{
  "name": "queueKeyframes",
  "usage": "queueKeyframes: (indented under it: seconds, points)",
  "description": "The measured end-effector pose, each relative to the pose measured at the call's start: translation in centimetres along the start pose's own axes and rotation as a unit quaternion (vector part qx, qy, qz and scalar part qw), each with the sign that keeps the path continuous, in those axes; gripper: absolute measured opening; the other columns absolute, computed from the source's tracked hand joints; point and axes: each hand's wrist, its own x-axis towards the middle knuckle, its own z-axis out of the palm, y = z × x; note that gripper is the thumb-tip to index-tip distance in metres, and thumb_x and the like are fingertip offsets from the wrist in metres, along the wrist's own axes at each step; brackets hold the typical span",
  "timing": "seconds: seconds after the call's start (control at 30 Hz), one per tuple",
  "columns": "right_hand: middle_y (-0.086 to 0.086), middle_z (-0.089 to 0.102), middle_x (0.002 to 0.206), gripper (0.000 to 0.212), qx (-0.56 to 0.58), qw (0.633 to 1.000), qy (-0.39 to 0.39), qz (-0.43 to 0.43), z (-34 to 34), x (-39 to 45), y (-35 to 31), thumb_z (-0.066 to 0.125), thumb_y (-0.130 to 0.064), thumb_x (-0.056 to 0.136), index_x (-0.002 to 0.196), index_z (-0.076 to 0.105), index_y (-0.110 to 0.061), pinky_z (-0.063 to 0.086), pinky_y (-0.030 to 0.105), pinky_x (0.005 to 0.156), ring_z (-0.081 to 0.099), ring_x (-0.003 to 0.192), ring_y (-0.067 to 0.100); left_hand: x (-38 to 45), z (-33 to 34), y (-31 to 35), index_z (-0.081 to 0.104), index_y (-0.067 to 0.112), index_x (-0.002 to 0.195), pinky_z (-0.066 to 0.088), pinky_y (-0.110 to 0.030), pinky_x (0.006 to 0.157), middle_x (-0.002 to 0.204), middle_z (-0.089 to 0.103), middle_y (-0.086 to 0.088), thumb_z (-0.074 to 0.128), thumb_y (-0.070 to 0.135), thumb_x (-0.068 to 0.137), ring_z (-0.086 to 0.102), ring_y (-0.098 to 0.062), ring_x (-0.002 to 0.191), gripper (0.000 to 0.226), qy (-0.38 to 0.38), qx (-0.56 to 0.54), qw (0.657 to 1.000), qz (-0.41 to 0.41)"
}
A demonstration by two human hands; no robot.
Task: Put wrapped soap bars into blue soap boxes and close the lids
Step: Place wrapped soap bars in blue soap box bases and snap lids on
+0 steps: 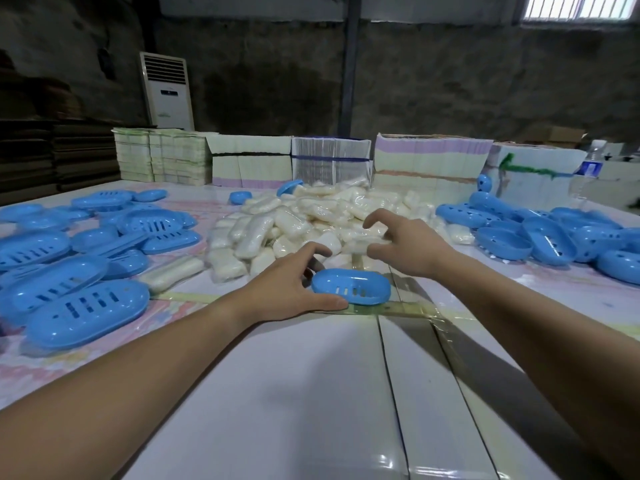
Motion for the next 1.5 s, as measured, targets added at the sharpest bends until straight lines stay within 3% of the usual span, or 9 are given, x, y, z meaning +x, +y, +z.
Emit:
queueKeyframes:
  seconds: [0.13, 0.33, 0.67, 0.73, 0.93, 1.1, 1.2, 1.3, 1.5]
  points:
    - [-0.015, 0.062, 0.099, 0.038, 0.093, 0.992, -0.054, -0.073, -0.9, -2.3, -1.5, 0.065, -0.035, 0.075, 0.109, 0.054, -0.049, 0.041, 0.018, 0.066, 0.058, 0.085, 0.002, 0.2, 0.1, 0.0, 0.045, 0.045, 0.129, 0.049, -0.013, 0.087, 0.099, 0.059, 0.029, 0.077, 0.074, 0.049, 0.058, 0.007, 0.098, 0.092, 0.009, -0.013, 1.0, 0.001]
    - [-0.017, 0.06, 0.113, 0.044, 0.102, 0.988, -0.067, -0.099, 1.5, -4.4, -0.2, 0.065, -0.03, 0.086, 0.126, 0.054, -0.043, 0.039, 0.012, 0.079, 0.053, 0.102, 0.001, 0.2, 0.0, 0.2, 0.058, 0.051, 0.109, 0.052, -0.017, 0.085, 0.104, 0.064, 0.02, 0.075, 0.077, 0.047, 0.064, -0.004, 0.096, 0.069, 0.016, 0.016, 1.0, 0.004]
    - [-0.02, 0.064, 0.103, 0.031, 0.147, 0.984, -0.063, -0.074, 0.7, -4.4, 1.7, 0.072, -0.045, 0.074, 0.104, 0.069, -0.042, 0.045, 0.018, 0.079, 0.056, 0.096, 0.001, 0.3, 0.2, 1.3, 0.06, 0.046, 0.108, 0.04, -0.001, 0.076, 0.1, 0.064, 0.03, 0.086, 0.05, 0.068, 0.055, 0.015, 0.101, 0.048, 0.018, 0.059, 0.998, 0.02]
    - [-0.021, 0.063, 0.108, 0.029, 0.161, 0.982, -0.069, -0.076, 0.6, -4.4, 2.3, 0.073, -0.043, 0.077, 0.105, 0.067, -0.043, 0.047, 0.019, 0.083, 0.056, 0.099, 0.001, 0.9, 0.2, 1.7, 0.061, 0.039, 0.122, 0.043, -0.006, 0.08, 0.113, 0.06, 0.024, 0.084, 0.053, 0.069, 0.057, 0.006, 0.105, 0.059, -0.002, 0.087, 0.996, 0.008]
    - [-0.019, 0.06, 0.103, 0.029, 0.186, 0.98, -0.051, -0.052, -0.7, -4.4, 4.4, 0.078, -0.03, 0.079, 0.105, 0.066, -0.037, 0.043, 0.007, 0.072, 0.056, 0.094, -0.007, 3.4, 0.7, 5.1, 0.061, 0.03, 0.115, 0.05, -0.03, 0.083, 0.103, 0.059, 0.008, 0.074, 0.065, 0.074, 0.055, -0.01, 0.092, 0.055, -0.097, 0.206, 0.973, -0.026]
    - [-0.022, 0.061, 0.102, 0.022, 0.167, 0.985, -0.03, -0.026, -0.7, -4.6, 5.3, 0.075, -0.038, 0.079, 0.099, 0.067, -0.043, 0.04, 0.015, 0.073, 0.055, 0.097, 0.004, 2.9, 3.3, 5.4, 0.062, 0.027, 0.11, 0.044, -0.027, 0.073, 0.101, 0.058, 0.005, 0.078, 0.063, 0.071, 0.054, -0.012, 0.092, 0.055, -0.023, 0.15, 0.988, -0.034]
    - [-0.02, 0.06, 0.11, 0.018, 0.184, 0.977, 0.095, -0.047, -1.4, -3.8, 5.6, 0.069, -0.038, 0.085, 0.103, 0.068, -0.04, 0.04, 0.022, 0.081, 0.053, 0.103, -0.002, 2.2, 4.2, 5.2, 0.061, 0.026, 0.112, 0.046, -0.033, 0.086, 0.103, 0.055, 0.005, 0.08, 0.063, 0.07, 0.051, -0.017, 0.1, 0.059, 0.019, 0.146, 0.989, -0.022]
    - [-0.002, 0.057, 0.122, 0.026, 0.089, 0.961, 0.254, 0.068, -3.0, -2.8, 7.8, 0.064, -0.027, 0.088, 0.113, 0.068, -0.029, 0.039, 0.037, 0.097, 0.046, 0.119, 0.021, 1.9, 4.2, 5.3, 0.061, 0.026, 0.112, 0.042, -0.029, 0.083, 0.1, 0.051, 0.01, 0.08, 0.063, 0.068, 0.047, -0.016, 0.1, 0.06, 0.024, 0.136, 0.99, -0.005]
    - [0.005, 0.034, 0.15, 0.055, -0.244, 0.942, 0.119, 0.198, -3.8, -3.8, 14.9, 0.055, -0.035, 0.09, 0.142, 0.039, -0.025, 0.031, 0.047, 0.103, 0.024, 0.136, 0.034, 2.3, 4.2, 5.0, 0.059, 0.032, 0.108, 0.036, -0.017, 0.073, 0.099, 0.051, 0.014, 0.081, 0.061, 0.066, 0.047, -0.005, 0.094, 0.056, 0.013, 0.108, 0.994, 0.021]
